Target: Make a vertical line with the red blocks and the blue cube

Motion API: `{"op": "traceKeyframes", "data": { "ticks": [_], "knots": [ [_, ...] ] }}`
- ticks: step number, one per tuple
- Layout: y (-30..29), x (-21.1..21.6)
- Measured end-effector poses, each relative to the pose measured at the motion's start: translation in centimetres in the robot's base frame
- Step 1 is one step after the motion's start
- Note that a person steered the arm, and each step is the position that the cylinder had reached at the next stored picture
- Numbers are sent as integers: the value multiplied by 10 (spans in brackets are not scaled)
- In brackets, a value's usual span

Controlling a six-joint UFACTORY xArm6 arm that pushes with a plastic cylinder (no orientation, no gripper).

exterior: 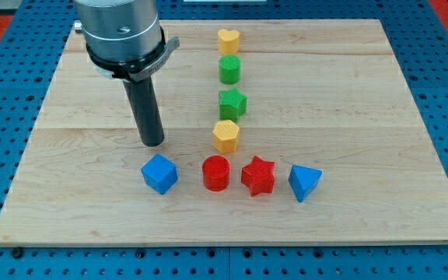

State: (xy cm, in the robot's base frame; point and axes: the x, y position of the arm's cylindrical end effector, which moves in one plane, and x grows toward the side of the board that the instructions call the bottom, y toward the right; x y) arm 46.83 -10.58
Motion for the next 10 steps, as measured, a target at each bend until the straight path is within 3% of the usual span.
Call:
{"op": "traceKeyframes", "data": {
  "ticks": [3,6,8,9,10],
  "knots": [
    [-7,-11],
    [-12,-122],
    [-35,3],
    [-20,113],
    [15,150]
  ]
}}
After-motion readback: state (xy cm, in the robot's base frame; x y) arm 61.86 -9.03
